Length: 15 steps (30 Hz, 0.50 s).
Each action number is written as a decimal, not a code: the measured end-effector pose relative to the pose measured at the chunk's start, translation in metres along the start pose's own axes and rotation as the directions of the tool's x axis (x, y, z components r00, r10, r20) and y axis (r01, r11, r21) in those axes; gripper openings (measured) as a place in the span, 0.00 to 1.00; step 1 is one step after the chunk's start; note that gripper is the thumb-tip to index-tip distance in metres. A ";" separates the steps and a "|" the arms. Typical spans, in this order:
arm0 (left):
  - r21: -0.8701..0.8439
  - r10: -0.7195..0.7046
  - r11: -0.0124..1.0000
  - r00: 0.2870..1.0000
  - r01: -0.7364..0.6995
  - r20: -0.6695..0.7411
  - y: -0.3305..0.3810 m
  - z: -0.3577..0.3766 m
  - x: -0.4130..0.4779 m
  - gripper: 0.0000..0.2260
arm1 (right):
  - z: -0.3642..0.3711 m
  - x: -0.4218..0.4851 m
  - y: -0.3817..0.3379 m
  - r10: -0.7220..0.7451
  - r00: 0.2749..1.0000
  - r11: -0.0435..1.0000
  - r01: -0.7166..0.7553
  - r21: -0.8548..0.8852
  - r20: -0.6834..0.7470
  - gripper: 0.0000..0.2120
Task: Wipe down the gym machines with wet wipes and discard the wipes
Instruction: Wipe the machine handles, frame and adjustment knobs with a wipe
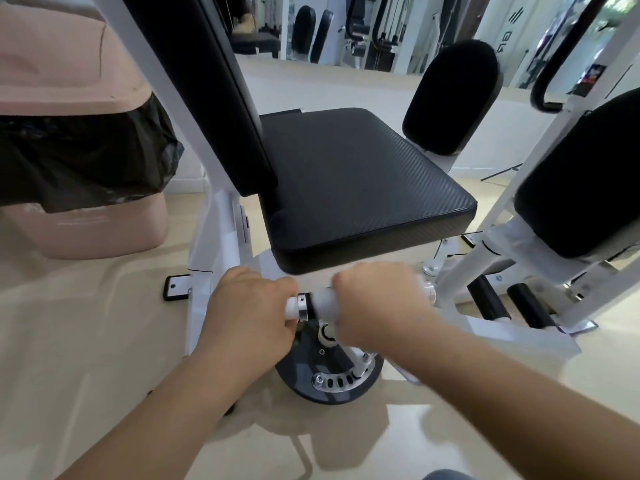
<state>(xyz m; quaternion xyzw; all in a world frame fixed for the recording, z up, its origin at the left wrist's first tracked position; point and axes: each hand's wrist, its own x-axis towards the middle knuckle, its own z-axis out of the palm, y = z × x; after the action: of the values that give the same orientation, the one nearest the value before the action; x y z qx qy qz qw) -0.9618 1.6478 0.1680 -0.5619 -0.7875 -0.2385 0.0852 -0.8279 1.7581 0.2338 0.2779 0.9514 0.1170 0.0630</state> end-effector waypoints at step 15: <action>0.050 -0.050 0.998 0.997 0.048 0.052 0.005 -0.007 -0.001 0.19 | -0.004 0.010 -0.018 0.047 0.995 0.997 -0.052 0.053 0.091 0.07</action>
<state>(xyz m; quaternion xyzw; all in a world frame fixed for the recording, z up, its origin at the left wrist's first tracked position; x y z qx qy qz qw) -0.9582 1.6450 0.1752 -0.5464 -0.8086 -0.2061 0.0719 -0.8463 1.7485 0.2326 0.3078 0.9434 0.0795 0.0950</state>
